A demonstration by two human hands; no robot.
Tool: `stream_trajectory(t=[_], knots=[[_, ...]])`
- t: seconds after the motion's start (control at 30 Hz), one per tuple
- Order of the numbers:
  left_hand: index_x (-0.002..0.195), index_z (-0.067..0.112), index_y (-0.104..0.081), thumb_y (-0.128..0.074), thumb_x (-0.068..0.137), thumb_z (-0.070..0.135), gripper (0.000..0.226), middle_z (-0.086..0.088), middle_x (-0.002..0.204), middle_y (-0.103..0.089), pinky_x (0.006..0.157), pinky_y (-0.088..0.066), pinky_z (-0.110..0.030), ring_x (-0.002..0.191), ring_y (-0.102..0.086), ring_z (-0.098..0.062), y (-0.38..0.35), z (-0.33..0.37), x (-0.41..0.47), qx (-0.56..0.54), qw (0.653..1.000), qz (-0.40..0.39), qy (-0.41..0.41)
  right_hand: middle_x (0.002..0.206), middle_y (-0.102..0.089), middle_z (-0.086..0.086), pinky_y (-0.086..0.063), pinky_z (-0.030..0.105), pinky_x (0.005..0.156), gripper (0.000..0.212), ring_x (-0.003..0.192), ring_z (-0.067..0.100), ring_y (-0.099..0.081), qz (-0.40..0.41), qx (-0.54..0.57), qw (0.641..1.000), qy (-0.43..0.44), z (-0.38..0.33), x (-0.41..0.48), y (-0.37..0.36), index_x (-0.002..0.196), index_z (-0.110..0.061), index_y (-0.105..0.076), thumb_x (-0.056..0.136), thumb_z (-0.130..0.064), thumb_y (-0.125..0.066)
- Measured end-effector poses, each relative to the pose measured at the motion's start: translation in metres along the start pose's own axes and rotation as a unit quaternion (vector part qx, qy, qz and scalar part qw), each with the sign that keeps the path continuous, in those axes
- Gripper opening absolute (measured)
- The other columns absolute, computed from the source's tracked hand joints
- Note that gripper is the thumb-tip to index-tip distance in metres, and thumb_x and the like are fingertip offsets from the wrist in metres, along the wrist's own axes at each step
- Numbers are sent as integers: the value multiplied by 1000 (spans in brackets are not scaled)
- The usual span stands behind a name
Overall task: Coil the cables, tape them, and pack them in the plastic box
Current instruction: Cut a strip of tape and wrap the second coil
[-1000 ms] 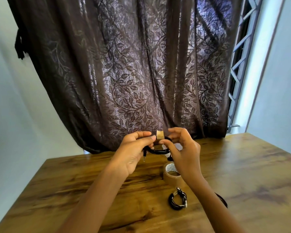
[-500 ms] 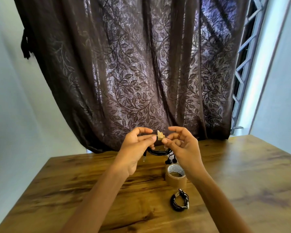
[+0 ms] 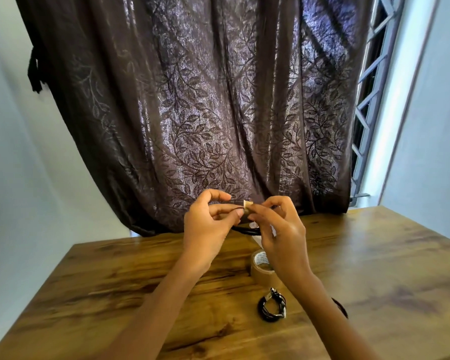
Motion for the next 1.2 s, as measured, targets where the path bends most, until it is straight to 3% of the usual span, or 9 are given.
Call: stream_trajectory(t=[0.13, 0.3, 0.37, 0.47, 0.57, 0.67, 0.73, 1.0, 1.2], knots=[[85, 30, -51, -75, 75, 11, 32, 14, 76, -70, 73, -55, -23, 74, -68, -2, 0, 16, -4, 85, 994, 4, -74, 96, -46, -2, -42, 0, 73, 28, 90, -23, -45, 0, -6, 1000, 7, -3, 1, 2, 102, 1, -67, 76, 10, -66], [83, 35, -49, -75, 75, 12, 35, 21, 73, -65, 74, -54, -17, 78, -66, 7, -1, 28, -10, 147, 979, 21, -138, 96, -54, 10, -54, 39, 58, 28, 78, 22, -58, -48, -69, 996, -2, 1, -1, -7, 109, -5, -63, 82, 1, -61], [84, 29, -51, -74, 75, 10, 31, 23, 72, -63, 74, -53, -15, 78, -64, 11, -2, 30, -13, 160, 974, 29, -159, 95, -54, 11, -52, 45, 54, 28, 73, 31, -56, -58, -104, 993, -5, 2, 0, -8, 109, -5, -62, 82, 1, -61], [88, 23, -53, -74, 75, 7, 28, 28, 72, -58, 72, -51, -9, 76, -59, 19, -2, 33, -15, 175, 966, 36, -184, 92, -52, 11, -51, 45, 54, 23, 69, 32, -54, -67, -112, 991, 3, -1, 2, -9, 103, -4, -61, 81, 0, -55], [87, 24, -53, -73, 76, 6, 29, 26, 73, -60, 74, -54, -16, 79, -63, 11, -1, 31, -13, 183, 965, 36, -182, 92, -50, 8, -54, 41, 64, 20, 73, 26, -57, -95, -69, 993, -23, 3, 6, -14, 96, -3, -63, 82, 8, -56], [84, 26, -52, -73, 76, 6, 30, 23, 72, -62, 73, -56, -22, 77, -66, 5, 3, 27, -9, 172, 970, 40, -165, 91, -46, 0, -45, 13, 71, 12, 75, 4, -50, -132, 0, 987, -90, 10, 10, -18, 92, -3, -62, 86, 5, -55], [80, 29, -53, -73, 75, 6, 31, 19, 72, -64, 73, -56, -23, 75, -66, 3, 4, 24, -7, 161, 975, 38, -150, 87, -47, -3, -39, 8, 69, 11, 76, 1, -48, -159, 50, 977, -134, 16, 10, -22, 89, -7, -60, 88, 2, -54], [74, 28, -59, -74, 75, 7, 25, 13, 71, -67, 62, -47, -7, 70, -65, 4, 6, 18, 0, 145, 983, 14, -109, 82, -67, 6, -50, 14, 70, 14, 73, 3, -63, -173, 374, 846, -339, 32, -5, -39, 97, 4, -61, 91, 0, -49], [76, 25, -61, -73, 76, 10, 19, 7, 74, -71, 67, -52, -12, 71, -68, -2, 6, 11, 6, 137, 988, 4, -69, 72, -70, 3, -53, 18, 61, 19, 64, 7, -66, -145, 505, 741, -418, 36, -12, -46, 103, 0, -61, 91, 1, -46]])
Point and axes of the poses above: each hand's wrist, its own x-axis towards the middle knuckle, its own y-axis out of the back of the hand, z = x × y, the point moved 9 cm from there along x, towards the middle knuckle
